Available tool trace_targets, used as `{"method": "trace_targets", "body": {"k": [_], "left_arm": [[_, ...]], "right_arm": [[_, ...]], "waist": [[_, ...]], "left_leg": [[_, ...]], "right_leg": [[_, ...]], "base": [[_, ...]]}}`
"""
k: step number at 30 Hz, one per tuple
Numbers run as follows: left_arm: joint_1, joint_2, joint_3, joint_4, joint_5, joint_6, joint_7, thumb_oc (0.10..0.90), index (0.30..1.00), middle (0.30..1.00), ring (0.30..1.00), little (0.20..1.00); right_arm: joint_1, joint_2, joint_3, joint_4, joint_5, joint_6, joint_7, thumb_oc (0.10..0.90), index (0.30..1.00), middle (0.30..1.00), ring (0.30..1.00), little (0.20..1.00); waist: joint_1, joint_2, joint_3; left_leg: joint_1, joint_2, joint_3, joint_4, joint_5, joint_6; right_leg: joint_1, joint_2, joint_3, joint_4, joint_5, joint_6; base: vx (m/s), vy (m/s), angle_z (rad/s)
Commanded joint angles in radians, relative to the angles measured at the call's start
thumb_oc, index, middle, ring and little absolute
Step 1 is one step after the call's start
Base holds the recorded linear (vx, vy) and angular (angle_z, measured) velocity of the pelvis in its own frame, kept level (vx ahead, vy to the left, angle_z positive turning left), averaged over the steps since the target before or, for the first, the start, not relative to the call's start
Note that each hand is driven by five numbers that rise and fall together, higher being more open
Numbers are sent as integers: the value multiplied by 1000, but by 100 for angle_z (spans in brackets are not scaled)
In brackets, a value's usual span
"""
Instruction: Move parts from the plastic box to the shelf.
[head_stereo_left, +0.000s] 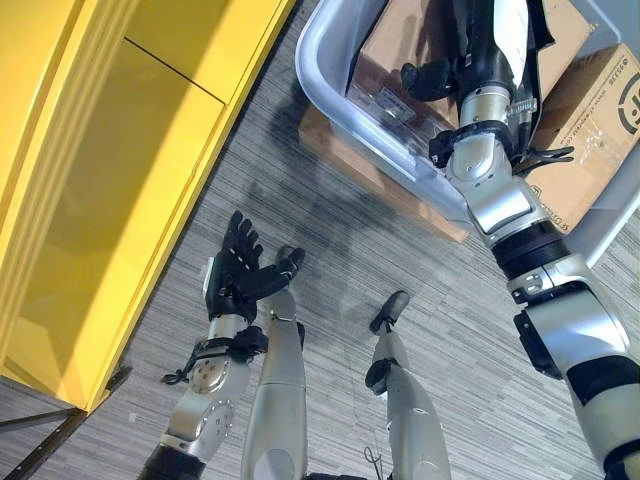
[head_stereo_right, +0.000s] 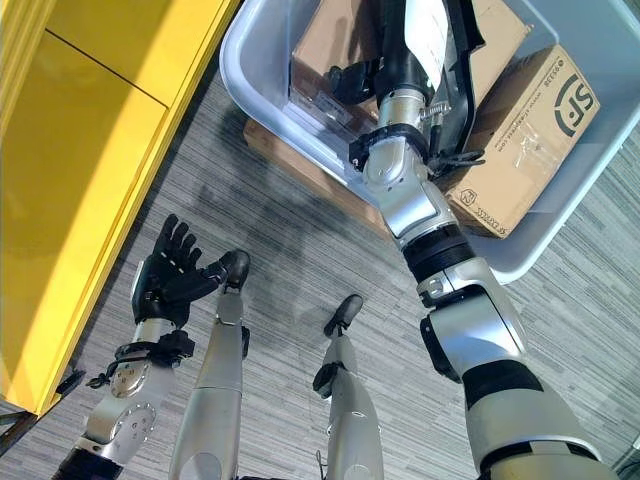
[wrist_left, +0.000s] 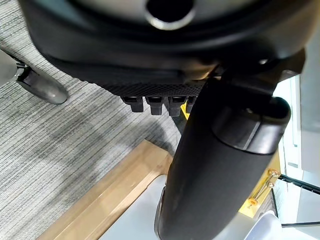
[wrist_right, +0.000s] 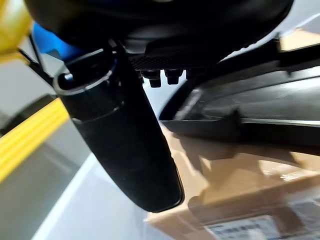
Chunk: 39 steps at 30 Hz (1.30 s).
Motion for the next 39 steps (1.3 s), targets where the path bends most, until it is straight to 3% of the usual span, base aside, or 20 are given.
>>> {"method": "trace_targets", "body": {"k": [1, 15, 22, 23, 24, 30, 39], "left_arm": [[29, 18, -2, -127, -8, -96, 2, 900, 1000, 1000, 1000, 1000], [35, 11, -3, -131, -15, -115, -4, 900, 1000, 1000, 1000, 1000], [34, 12, -9, -128, -18, -119, -7, 900, 1000, 1000, 1000, 1000], [34, 13, -11, -129, -19, -119, -9, 900, 1000, 1000, 1000, 1000], [34, 13, -11, -128, -20, -120, -10, 900, 1000, 1000, 1000, 1000], [32, 2, -13, -116, -34, -116, -15, 900, 1000, 1000, 1000, 1000], [22, -1, -18, -114, -35, -115, -21, 900, 1000, 1000, 1000, 1000]], "right_arm": [[-169, -128, 66, -5, 14, -59, -54, 900, 1000, 1000, 1000, 1000], [-229, -244, 167, 236, 77, -63, -23, 900, 1000, 1000, 1000, 1000], [-240, -246, 208, 376, 115, -66, 19, 900, 1000, 1000, 1000, 1000], [-242, -244, 221, 402, 123, -67, 31, 612, 596, 596, 596, 596], [-240, -242, 218, 415, 138, -70, 40, 400, 300, 300, 300, 300], [-205, -228, 158, 478, 298, -98, 79, 400, 300, 300, 300, 300], [-157, -239, 178, 424, 248, -105, 81, 400, 300, 300, 300, 300]], "waist": [[5, 47, -6], [12, 63, -6], [13, 70, -6], [14, 72, -6], [14, 72, -6], [18, 84, -6], [12, 86, -6]], "left_leg": [[-47, -47, 84, 13, -36, 73], [-83, -68, 71, 5, -30, 73], [-98, -74, 66, 8, -30, 75], [-100, -75, 65, 7, -29, 75], [-100, -76, 65, 5, -29, 75], [-103, -79, 63, 3, -27, 77], [-89, -80, 64, 2, -27, 79]], "right_leg": [[222, -14, 50, 109, -272, 63], [210, -16, 50, 87, -268, 69], [201, -15, 52, 83, -270, 69], [200, -15, 53, 82, -271, 69], [199, -14, 53, 81, -271, 69], [198, -13, 56, 80, -277, 67], [206, -14, 60, 82, -276, 69]], "base": [[0, 0, 0], [18, 2, 4], [11, -4, 4], [0, 0, 0], [0, 0, 0], [1, 1, 1], [-3, 0, 3]]}}
